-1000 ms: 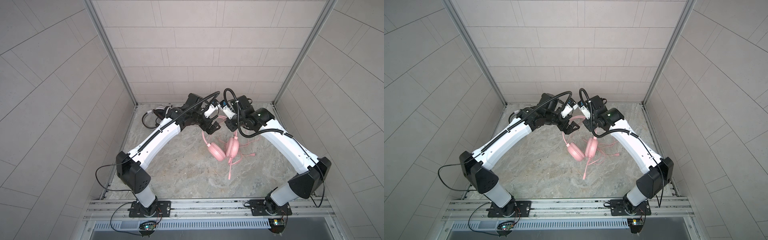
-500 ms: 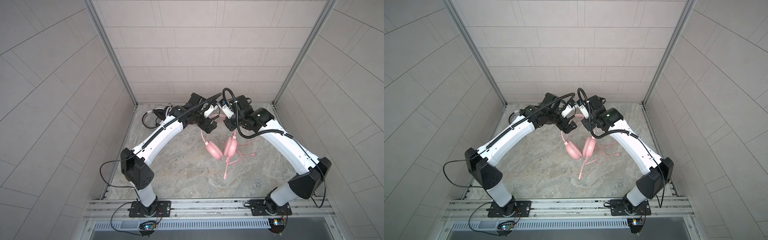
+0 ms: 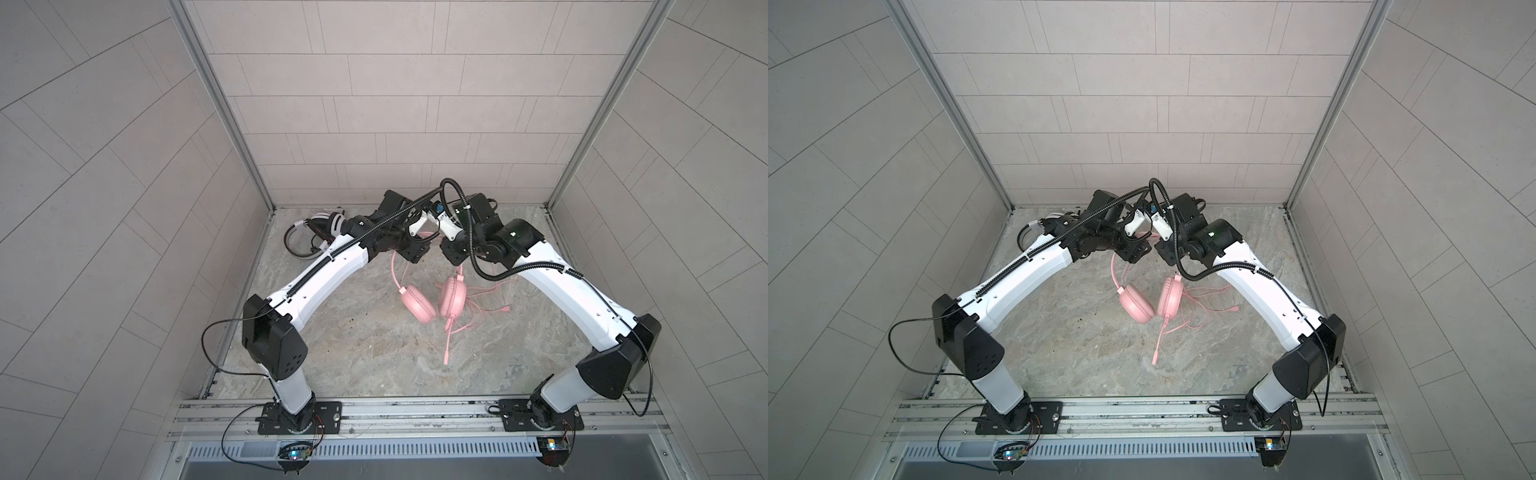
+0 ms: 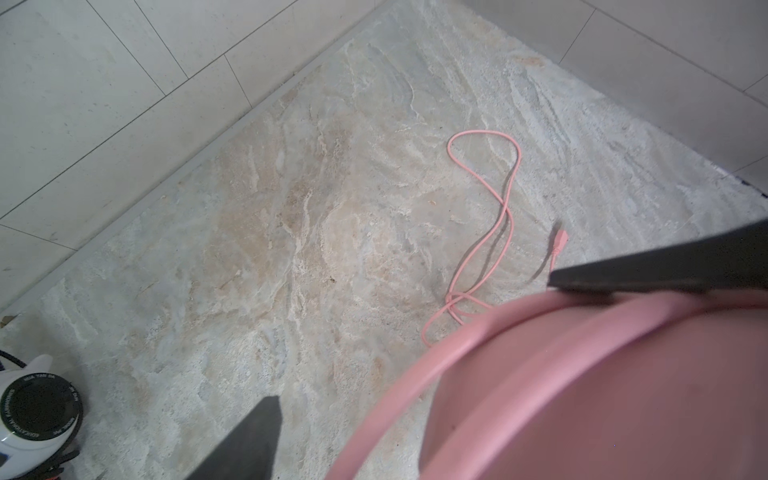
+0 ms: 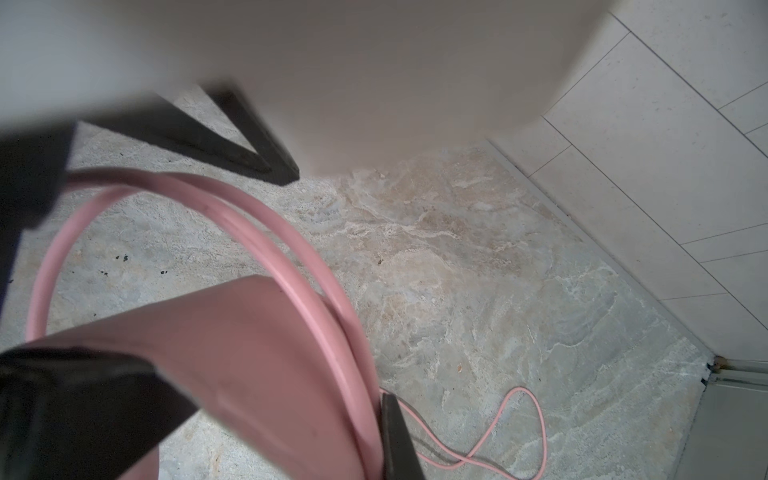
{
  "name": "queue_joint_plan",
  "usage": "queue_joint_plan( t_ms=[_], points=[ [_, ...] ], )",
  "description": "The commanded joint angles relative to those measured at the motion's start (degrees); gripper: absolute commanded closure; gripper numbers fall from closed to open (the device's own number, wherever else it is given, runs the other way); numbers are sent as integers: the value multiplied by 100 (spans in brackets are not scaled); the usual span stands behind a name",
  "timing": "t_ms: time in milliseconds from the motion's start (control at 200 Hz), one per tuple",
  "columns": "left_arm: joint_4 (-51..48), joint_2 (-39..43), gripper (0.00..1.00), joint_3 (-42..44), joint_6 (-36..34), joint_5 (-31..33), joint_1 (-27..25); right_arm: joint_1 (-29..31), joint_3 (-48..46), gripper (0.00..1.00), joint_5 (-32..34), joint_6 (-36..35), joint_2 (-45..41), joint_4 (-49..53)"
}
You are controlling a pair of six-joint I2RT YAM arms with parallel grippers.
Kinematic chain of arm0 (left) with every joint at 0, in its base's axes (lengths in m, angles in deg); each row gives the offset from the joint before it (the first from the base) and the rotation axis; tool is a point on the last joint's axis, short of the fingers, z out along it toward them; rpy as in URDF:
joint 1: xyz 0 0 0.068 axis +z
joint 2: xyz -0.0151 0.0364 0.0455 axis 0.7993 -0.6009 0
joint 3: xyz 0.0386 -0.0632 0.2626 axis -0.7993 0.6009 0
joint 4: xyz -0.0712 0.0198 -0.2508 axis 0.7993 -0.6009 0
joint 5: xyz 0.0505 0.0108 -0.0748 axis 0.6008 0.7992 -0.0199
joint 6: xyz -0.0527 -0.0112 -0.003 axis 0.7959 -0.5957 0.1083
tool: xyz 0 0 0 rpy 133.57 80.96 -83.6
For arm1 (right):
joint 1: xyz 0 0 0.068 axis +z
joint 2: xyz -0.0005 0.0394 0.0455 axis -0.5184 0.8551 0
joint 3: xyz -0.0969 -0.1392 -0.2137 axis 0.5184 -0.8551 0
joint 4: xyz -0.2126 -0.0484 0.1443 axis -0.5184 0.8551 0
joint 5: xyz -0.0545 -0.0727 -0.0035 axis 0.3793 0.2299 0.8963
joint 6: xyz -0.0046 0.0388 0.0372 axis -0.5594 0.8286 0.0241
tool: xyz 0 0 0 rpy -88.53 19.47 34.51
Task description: Wrap the headphones
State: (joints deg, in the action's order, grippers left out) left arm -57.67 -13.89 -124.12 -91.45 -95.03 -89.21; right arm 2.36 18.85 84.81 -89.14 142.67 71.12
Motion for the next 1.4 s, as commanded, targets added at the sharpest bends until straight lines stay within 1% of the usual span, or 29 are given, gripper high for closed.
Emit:
queue_joint_plan(
  t_ms=[0, 25, 45, 150, 190, 215, 250, 305, 355, 425, 460, 475, 500, 570, 676, 776, 931, 1066, 1091, 1171, 1221, 1276, 1341, 1391],
  points=[
    [284, 189, 48, 184, -208, 203, 4, 90, 84, 92, -430, 25, -216, -140],
    [268, 184, 54, 186, -209, 210, 9, 92, 80, 92, -448, 40, -233, -156],
    [243, 180, 57, 176, -209, 220, 12, 94, 81, 92, -473, 35, -247, -166],
    [190, 193, 60, 198, -144, 215, 45, 90, 92, 91, -497, 58, -266, -188],
    [230, 206, 69, 245, -135, 215, 61, 88, 90, 89, -503, 76, -279, -194],
    [235, 206, 75, 255, -119, 215, 59, 92, 61, 87, -507, 92, -289, -213],
    [207, 206, 80, 257, -100, 240, 77, 89, -6, 82, -535, 124, -324, -258],
    [150, 214, 89, 254, -65, 267, 92, 95, -98, 72, -521, 158, -383, -340],
    [156, 249, 91, 303, 59, 398, 118, 73, -138, 62, -500, 198, -415, -381],
    [241, 306, 94, 432, 162, 562, 165, 55, -188, 52, -537, 283, -463, -423],
    [248, 333, 95, 478, 197, 633, 191, 46, -228, 49, -600, 318, -492, -450],
    [245, 340, 98, 491, 214, 658, 211, 37, -246, 48, -630, 329, -506, -464],
    [228, 359, 100, 502, 249, 675, 243, 19, -268, 47, -670, 354, -519, -489],
    [245, 444, 100, 585, 361, 686, 337, -52, -309, 45, -762, 430, -543, -532],
    [343, 593, 100, 747, 511, 518, 562, -172, -459, 44, -786, 569, -681, -682],
    [279, 732, 100, 805, 711, 257, 870, -509, -790, 43, -883, 874, -968, -1045],
    [402, 1068, 100, 933, 1149, -356, 1531, -1491, -1446, 43, -1700, 1570, -1368, -1586],
    [428, 1395, 100, 958, 1468, -422, 2024, -2068, -1939, 42, -2561, 1957, -1565, -1965],
    [460, 1457, 100, 975, 1464, -427, 2078, -2120, -2039, 42, -2689, 2003, -1613, -2060],
    [465, 1605, 100, 977, 1481, -425, 2241, -2190, -2309, 34, -2851, 2019, -1715, -2276],
    [478, 1690, 100, 982, 1538, -426, 2326, -2198, -2407, 33, -2882, 1951, -1694, -2330],
    [561, 1774, 100, 1011, 1651, -516, 2418, -2197, -2498, 32, -3199, 1941, -1596, -2384],
    [661, 1845, 100, 1015, 1831, -782, 2564, -2189, -2646, 29, -3606, 2011, -1492, -2534],
    [556, 1852, 100, 922, 1922, -879, 2651, -2187, -2787, 28, -3793, 2084, -1465, -2713]
  ],
)
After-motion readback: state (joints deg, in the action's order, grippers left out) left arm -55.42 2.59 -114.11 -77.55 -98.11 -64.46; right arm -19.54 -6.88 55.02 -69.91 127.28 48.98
